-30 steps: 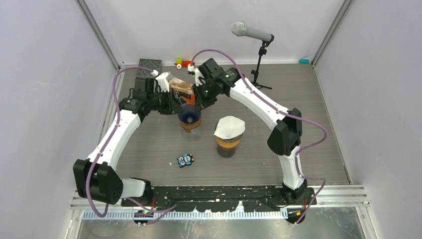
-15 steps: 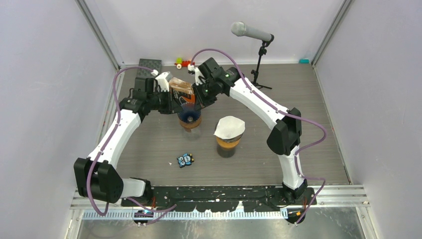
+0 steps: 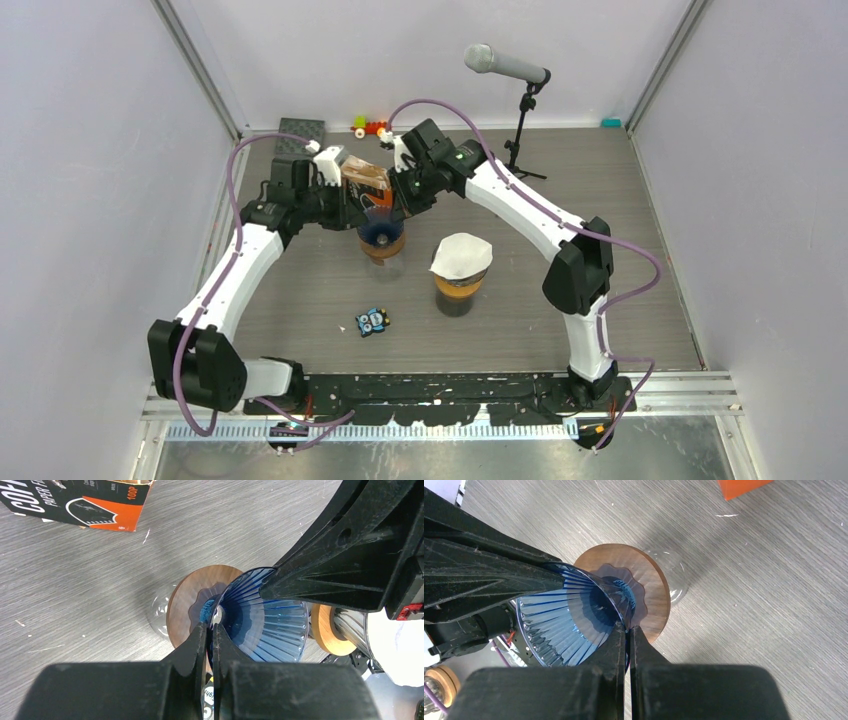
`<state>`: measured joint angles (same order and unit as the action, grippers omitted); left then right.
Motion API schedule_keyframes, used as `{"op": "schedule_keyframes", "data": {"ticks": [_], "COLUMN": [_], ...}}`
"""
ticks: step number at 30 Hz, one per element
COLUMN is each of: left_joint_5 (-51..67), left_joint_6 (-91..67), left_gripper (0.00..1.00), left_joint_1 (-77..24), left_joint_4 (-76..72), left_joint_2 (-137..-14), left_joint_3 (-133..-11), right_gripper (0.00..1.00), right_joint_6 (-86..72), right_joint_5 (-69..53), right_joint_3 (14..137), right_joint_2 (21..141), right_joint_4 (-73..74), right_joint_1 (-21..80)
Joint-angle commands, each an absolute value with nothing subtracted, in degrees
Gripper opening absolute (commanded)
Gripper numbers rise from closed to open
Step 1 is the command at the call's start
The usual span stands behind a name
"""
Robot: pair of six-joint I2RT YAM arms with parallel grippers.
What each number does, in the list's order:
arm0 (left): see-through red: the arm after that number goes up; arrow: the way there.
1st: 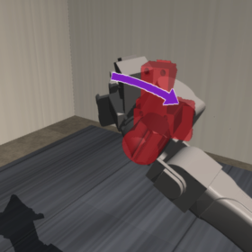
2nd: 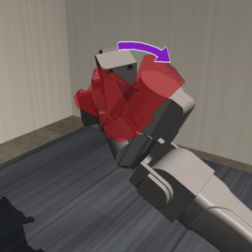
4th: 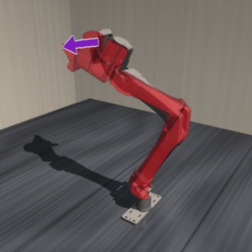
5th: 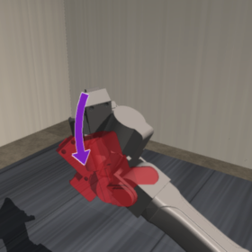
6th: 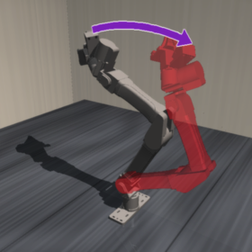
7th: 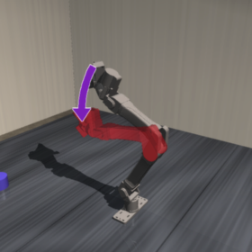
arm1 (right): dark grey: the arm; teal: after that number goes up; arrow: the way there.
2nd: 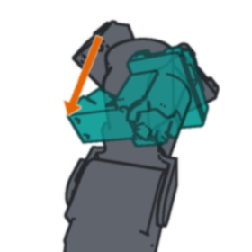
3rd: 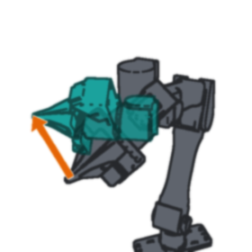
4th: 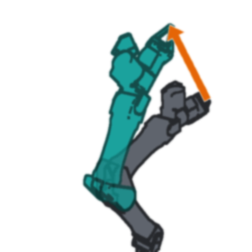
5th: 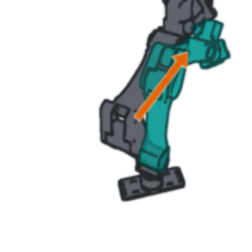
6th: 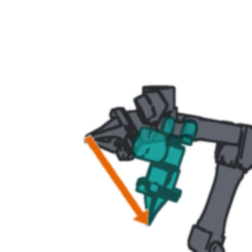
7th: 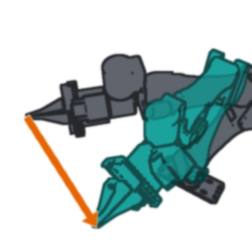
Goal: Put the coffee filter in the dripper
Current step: Place the coffee dripper in the dripper holder.
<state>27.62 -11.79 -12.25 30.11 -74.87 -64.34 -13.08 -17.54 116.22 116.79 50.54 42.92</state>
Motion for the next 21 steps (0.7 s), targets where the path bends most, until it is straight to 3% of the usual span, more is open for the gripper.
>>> {"op": "schedule_keyframes", "data": {"ticks": [1,21], "left_joint_5": [23.70,21.95], "left_joint_6": [-7.21,-4.37], "left_gripper": [0.00,0.00], "left_joint_1": [-13.22,-14.58], "left_joint_4": [34.98,33.06], "left_joint_2": [-77.74,-77.33], "left_joint_3": [-59.50,-55.69], "right_gripper": [0.01,0.01], "right_joint_6": [-9.90,-7.69], "right_joint_5": [-13.98,-9.94], "right_joint_3": [111.61,107.51], "right_joint_2": [119.04,119.37], "right_joint_4": [50.34,47.90], "right_joint_1": [44.38,46.74]}}
